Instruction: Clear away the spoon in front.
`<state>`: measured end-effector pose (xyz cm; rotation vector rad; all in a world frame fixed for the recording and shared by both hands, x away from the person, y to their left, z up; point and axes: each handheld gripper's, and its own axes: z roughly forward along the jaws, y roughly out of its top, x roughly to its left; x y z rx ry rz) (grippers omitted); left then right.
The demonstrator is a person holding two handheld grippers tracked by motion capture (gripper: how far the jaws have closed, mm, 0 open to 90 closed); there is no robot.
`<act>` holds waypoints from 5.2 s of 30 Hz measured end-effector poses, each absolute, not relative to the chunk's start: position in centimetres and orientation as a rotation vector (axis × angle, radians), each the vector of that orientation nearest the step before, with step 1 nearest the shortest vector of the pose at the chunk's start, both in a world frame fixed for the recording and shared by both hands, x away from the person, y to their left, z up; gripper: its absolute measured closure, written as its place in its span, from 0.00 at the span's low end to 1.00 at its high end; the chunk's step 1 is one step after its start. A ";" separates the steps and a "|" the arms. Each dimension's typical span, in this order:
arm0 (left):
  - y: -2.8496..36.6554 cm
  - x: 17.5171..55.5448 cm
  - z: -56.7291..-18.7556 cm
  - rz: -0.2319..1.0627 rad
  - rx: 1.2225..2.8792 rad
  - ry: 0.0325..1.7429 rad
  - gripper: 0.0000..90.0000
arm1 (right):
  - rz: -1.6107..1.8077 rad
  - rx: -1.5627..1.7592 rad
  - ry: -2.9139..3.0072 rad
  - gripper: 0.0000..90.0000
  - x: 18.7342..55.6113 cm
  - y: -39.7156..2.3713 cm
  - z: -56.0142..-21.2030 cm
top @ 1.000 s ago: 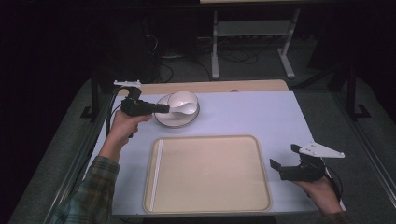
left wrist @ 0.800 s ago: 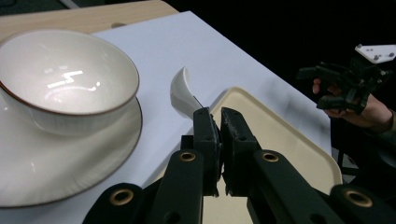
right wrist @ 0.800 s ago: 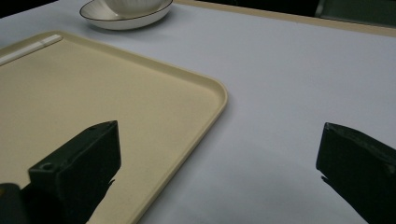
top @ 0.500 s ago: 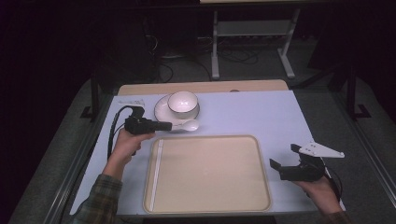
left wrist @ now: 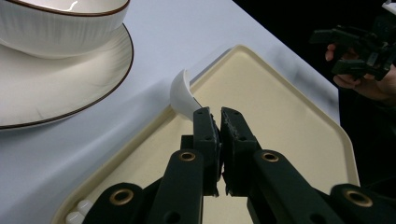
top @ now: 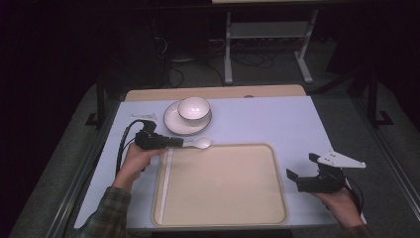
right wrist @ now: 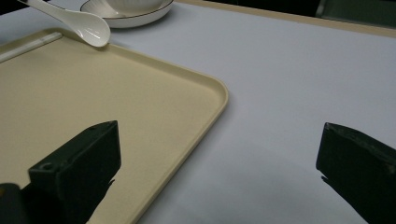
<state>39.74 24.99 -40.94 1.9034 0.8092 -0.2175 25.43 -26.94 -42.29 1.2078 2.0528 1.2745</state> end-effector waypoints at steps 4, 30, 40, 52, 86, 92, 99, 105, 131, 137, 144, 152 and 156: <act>25.1 39.7 -41.4 -0.230 1.912 0.803 0.94 | 1.272 1.206 2.056 0.00 25.4 -26.9 -42.3; 24.7 40.4 -44.1 -0.178 2.022 0.851 0.82 | 1.269 1.198 2.066 0.00 25.5 -26.7 -42.3; 24.0 40.4 -44.6 -0.062 2.134 0.838 0.73 | 1.274 1.200 2.062 0.00 25.4 -26.8 -42.3; 24.5 40.3 -43.9 0.022 2.110 0.855 0.61 | 1.288 1.193 2.058 0.00 25.4 -26.8 -42.2; 13.6 42.7 -43.1 0.029 2.209 0.727 1.00 | 1.294 1.200 2.056 0.00 25.4 -26.8 -42.2; 13.4 42.4 -43.2 0.015 2.230 0.722 1.00 | 1.298 1.203 2.050 0.00 25.4 -26.9 -42.2; 13.4 41.2 -42.9 -0.005 2.236 0.712 1.00 | 1.297 1.201 2.052 0.00 25.4 -26.9 -42.2; 13.4 40.3 -43.1 -0.022 2.248 0.703 1.00 | 1.296 1.200 2.050 0.00 25.3 -26.9 -42.2; 16.8 35.4 -43.6 -0.075 2.289 0.730 1.00 | 1.295 1.198 2.048 0.00 25.2 -26.8 -42.1; 18.1 33.9 -43.4 -0.075 2.303 0.736 1.00 | 1.293 1.200 2.047 0.00 25.1 -26.9 -42.1; 19.1 32.9 -43.5 -0.075 2.316 0.746 1.00 | 1.288 1.197 2.050 0.00 25.1 -26.8 -42.1; 19.9 32.2 -43.5 -0.069 2.326 0.753 1.00 | 1.287 1.198 2.050 0.00 25.1 -26.7 -42.1; 20.2 32.2 -43.5 -0.075 2.308 0.757 1.00 | 1.288 1.196 2.050 0.00 25.2 -26.8 -42.1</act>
